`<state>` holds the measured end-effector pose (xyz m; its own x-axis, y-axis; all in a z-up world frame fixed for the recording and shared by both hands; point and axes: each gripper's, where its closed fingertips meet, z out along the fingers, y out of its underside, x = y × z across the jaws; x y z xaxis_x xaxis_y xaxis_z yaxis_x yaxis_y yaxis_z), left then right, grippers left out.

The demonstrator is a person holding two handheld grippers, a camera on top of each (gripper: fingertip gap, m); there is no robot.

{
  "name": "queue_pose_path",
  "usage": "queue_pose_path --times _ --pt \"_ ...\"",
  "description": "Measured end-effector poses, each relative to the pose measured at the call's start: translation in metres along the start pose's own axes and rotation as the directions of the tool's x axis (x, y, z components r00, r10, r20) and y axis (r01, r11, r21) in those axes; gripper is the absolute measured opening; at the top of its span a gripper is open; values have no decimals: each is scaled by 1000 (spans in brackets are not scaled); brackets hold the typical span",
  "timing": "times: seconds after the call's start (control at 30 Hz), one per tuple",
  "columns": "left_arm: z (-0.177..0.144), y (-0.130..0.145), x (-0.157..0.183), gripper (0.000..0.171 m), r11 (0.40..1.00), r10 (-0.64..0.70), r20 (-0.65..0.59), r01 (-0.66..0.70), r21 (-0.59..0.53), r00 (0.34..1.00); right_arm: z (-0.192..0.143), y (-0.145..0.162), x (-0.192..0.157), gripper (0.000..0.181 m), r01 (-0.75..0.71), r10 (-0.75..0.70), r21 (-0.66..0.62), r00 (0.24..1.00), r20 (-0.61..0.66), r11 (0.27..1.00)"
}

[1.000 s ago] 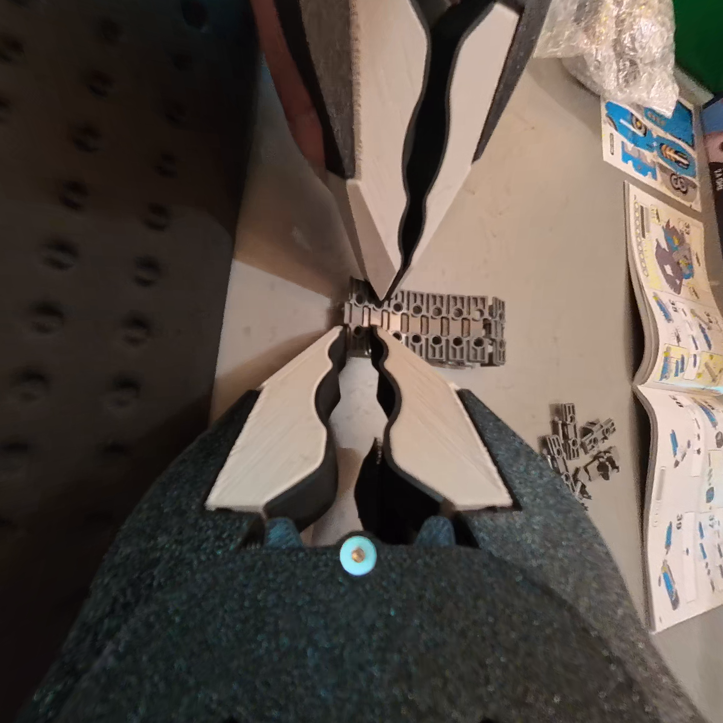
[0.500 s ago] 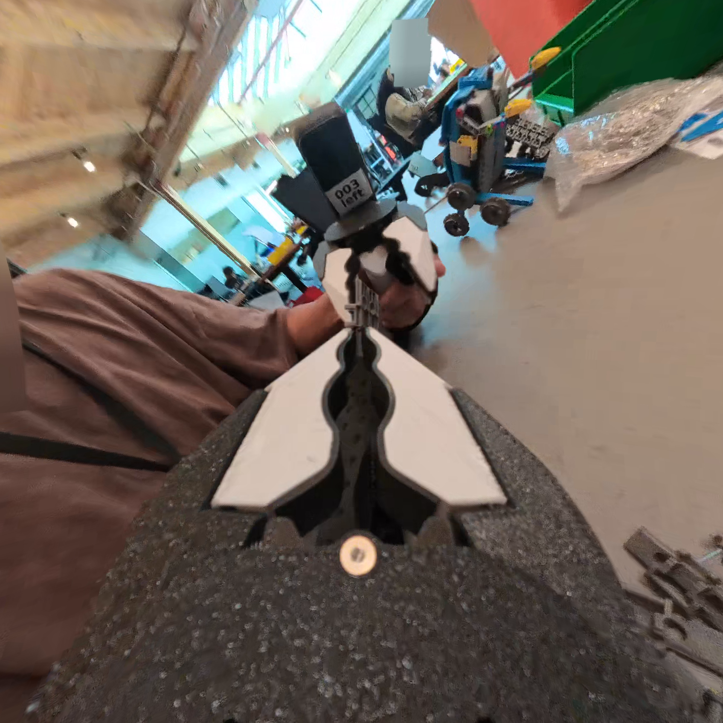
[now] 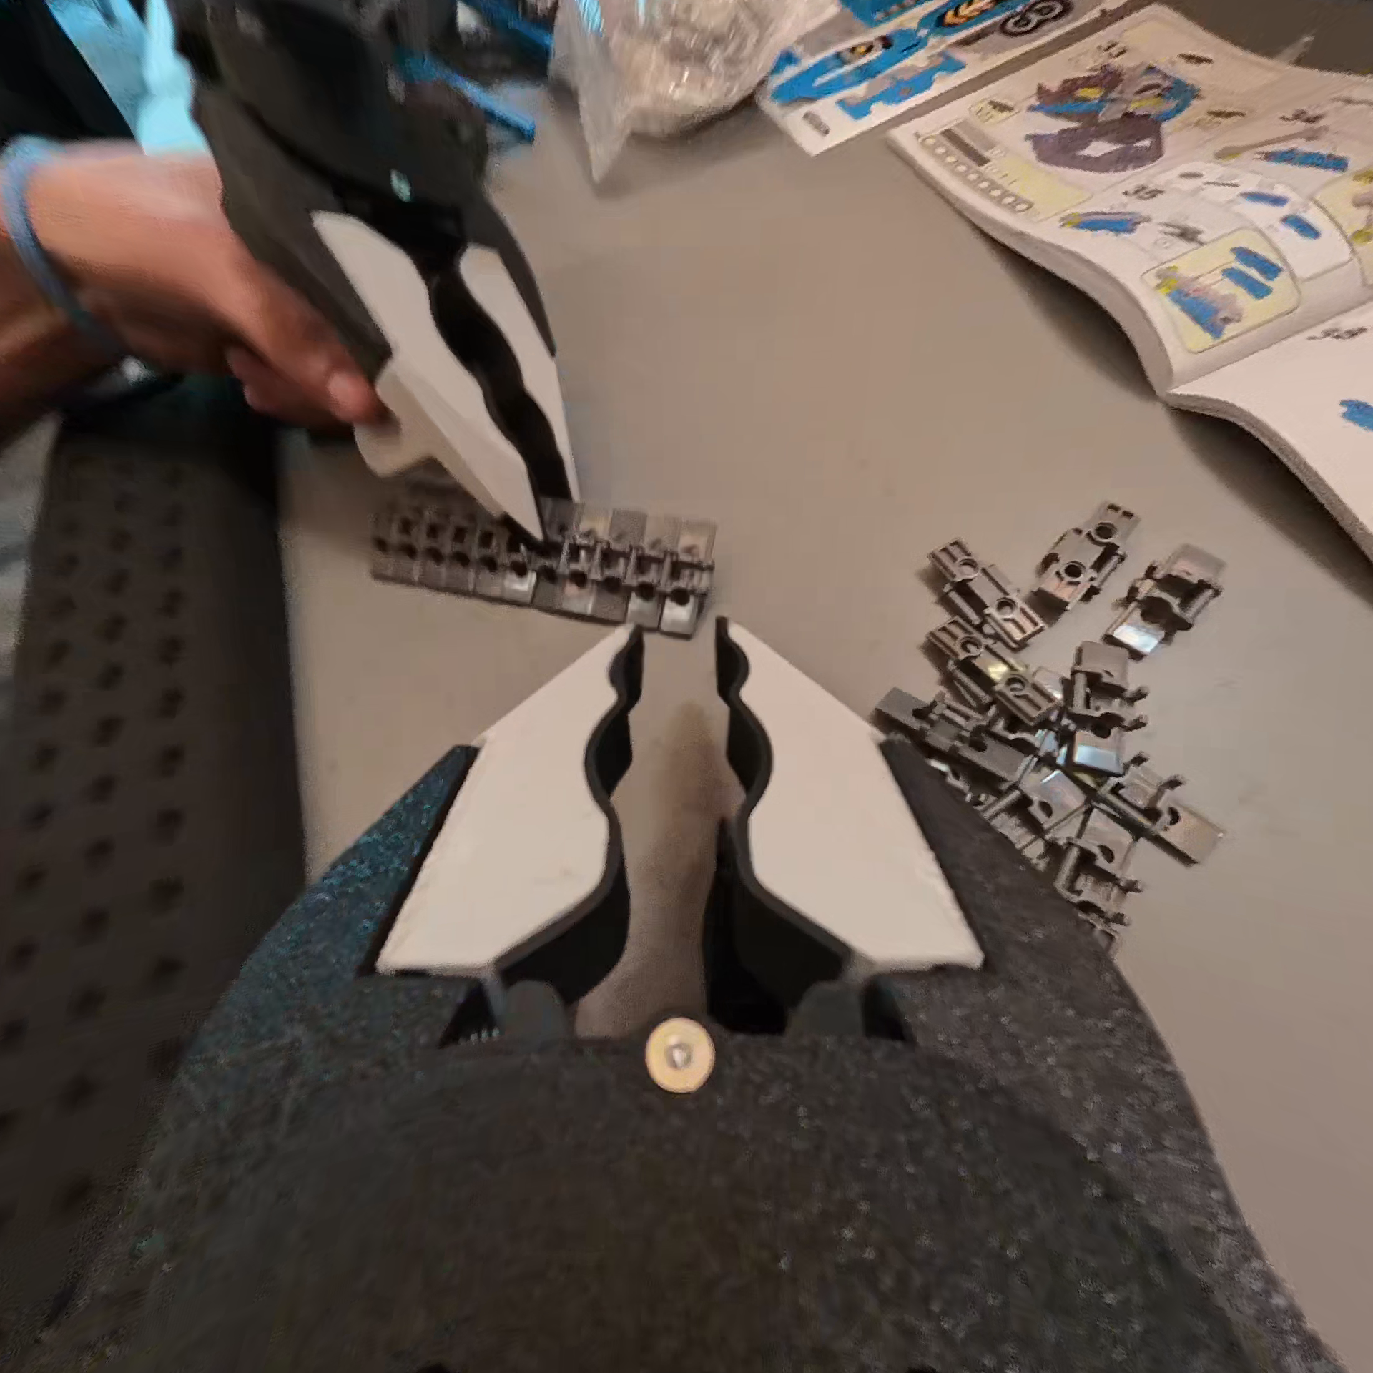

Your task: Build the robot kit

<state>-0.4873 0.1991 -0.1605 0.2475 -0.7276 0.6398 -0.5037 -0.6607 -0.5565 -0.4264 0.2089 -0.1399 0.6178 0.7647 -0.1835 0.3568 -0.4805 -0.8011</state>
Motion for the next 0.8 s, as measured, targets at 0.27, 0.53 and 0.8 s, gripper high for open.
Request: queue_pose_path --times 0.27,0.53,0.8 --pt "-27 -58 -13 34 954 264 141 -280 110 954 25 1 -62 51 255 -253 -25 966 60 967" --pt "4 -153 -38 31 764 533 327 -610 211 780 61 -15 -109 1 407 -407 -26 913 29 913" --pt "13 -171 -24 28 638 643 277 -700 321 714 69 -5 -117 0 502 -500 -66 865 53 862"
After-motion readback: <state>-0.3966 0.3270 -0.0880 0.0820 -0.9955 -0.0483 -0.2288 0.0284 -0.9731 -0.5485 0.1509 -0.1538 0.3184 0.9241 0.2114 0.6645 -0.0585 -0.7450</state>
